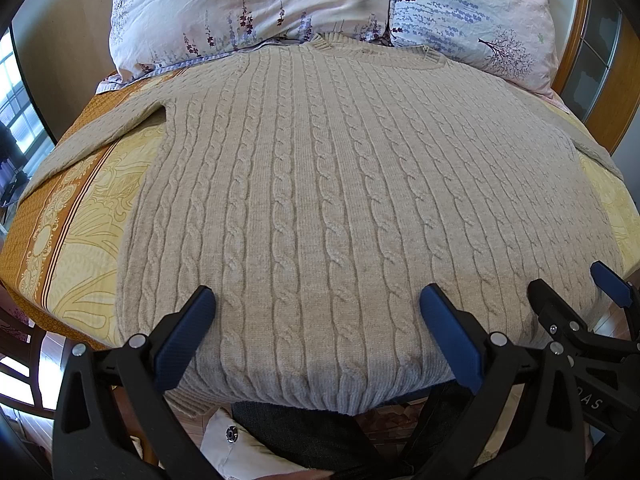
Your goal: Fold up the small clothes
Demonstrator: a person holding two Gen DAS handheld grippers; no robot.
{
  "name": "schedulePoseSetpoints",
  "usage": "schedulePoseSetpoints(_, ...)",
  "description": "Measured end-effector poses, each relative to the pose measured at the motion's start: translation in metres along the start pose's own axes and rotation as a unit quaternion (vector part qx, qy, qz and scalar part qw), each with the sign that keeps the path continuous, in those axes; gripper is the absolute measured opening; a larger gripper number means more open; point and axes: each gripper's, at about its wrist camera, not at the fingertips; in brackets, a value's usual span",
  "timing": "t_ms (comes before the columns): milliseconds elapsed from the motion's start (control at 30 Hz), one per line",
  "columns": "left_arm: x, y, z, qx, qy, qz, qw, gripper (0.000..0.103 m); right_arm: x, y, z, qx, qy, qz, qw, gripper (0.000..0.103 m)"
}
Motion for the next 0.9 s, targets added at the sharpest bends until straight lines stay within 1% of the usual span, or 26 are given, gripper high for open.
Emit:
schedulePoseSetpoints(233, 0.0, 0.0, 0.0, 0.0, 0.002, 0.001, 1.0, 0.101, 0.0, -0.001, -0.001, -0.001, -0.001, 0.002, 1.0, 0.102)
schedulePoseSetpoints(367, 0.003, 0.0, -0.002, 0.002, 0.006, 0.005, 1.0, 0.101, 0.001, 0.001, 0.0, -0.006, -0.011, 0.012, 1.0, 0.102)
schedulePoseSetpoints(467, 0.002, -0.001, -0.001, 0.002, 0.008, 0.004, 1.0, 0.101, -0.006, 0.0, -0.002, -0.013, -0.021, 0.022, 0.999, 0.102)
schedulePoseSetpoints(600, 0.0, -0.001, 0.0, 0.004, 0.014, 0.004, 0.9999, 0.101, -0.008, 0.0, 0.0, -0.033, -0.033, 0.033, 0.998, 0.102)
schedulePoseSetpoints(767, -0.011, 0.005, 0.003, 0.009, 0.019, 0.009, 0.9997, 0.101, -0.007, -0.001, 0.008, -0.062, -0.042, 0.069, 0.995, 0.102)
schedulePoseSetpoints(867, -0.018, 0.008, 0.003, 0.016, 0.021, 0.015, 0.9995, 0.101, -0.015, 0.002, 0.013, -0.073, -0.044, 0.062, 0.994, 0.102)
schedulePoseSetpoints(900, -0.021, 0.01, 0.004, 0.016, 0.025, 0.016, 0.9994, 0.101, -0.022, 0.003, 0.02, -0.081, -0.031, 0.062, 0.994, 0.102)
Point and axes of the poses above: each gripper's, at about its wrist camera, not at the fingertips, and y roughly the way its jaws point, z to its right, x to its underside, and after that the axes turned 13 degrees about -x, right-handed
